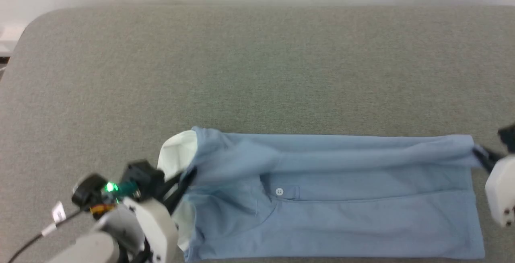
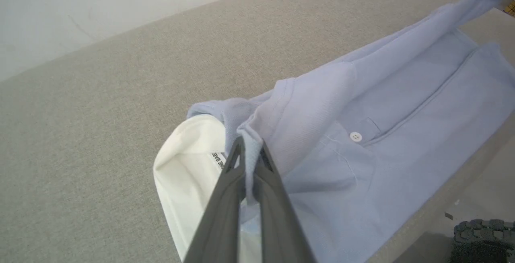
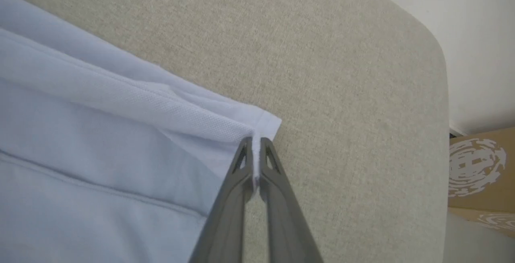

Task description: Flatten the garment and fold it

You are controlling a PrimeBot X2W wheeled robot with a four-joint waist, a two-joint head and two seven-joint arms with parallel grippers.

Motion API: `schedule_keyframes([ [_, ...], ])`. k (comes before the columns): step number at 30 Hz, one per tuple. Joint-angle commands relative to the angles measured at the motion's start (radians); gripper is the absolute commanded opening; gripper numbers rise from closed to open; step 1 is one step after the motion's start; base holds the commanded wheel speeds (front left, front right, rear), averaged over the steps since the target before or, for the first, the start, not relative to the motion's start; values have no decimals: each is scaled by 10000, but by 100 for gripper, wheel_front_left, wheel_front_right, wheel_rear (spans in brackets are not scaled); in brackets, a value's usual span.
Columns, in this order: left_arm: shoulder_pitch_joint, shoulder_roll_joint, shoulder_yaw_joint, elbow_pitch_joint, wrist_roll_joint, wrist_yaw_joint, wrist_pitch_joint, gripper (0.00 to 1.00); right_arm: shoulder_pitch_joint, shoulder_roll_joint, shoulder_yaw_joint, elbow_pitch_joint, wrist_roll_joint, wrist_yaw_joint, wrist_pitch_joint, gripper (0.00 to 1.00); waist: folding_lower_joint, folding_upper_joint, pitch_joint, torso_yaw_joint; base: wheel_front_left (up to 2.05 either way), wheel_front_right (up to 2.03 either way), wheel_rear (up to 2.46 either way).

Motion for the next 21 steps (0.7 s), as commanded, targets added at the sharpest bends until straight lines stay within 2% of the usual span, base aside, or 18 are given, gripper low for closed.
schedule_keyframes([
  [1, 249, 111, -146, -42, -42, 88, 85, 0, 333, 101, -96, -106, -107, -21, 85, 0, 3, -1, -62, -83, 0, 0, 0],
  [5, 605, 115, -572, 200, 9, 10, 331, 0, 1062, 180, -104, -343, -345, -21, 441, 0, 3, -1, 42, -68, 0, 0, 0],
  [11, 586, -483, -909, 1441, 2, -390, 69, 0, 1468, 141, 83, -285, -607, -21, 648, 0, 3, -1, 225, -36, 0, 0, 0],
  [18, 184, -1040, -1291, 2900, 491, -820, -348, 0, 1339, 27, 711, -45, -931, -21, 696, 0, 3, -1, 356, -81, 0, 0, 0],
  [19, 143, -1117, -1289, 3035, 520, -827, -449, 33, 1306, 53, 757, -21, -935, -21, 646, 33, 3, -1, 345, -84, 0, 0, 0],
  [20, 93, -1188, -1272, 3154, 573, -805, -576, 100, 1261, 126, 729, 15, -882, -21, 569, 100, 3, -1, 323, -83, 0, 0, 0],
  [21, 48, -1252, -1267, 3257, 633, -783, -693, 100, 1235, 210, 713, 31, -789, -21, 530, 100, 3, -1, 272, -79, 0, 0, 0],
])
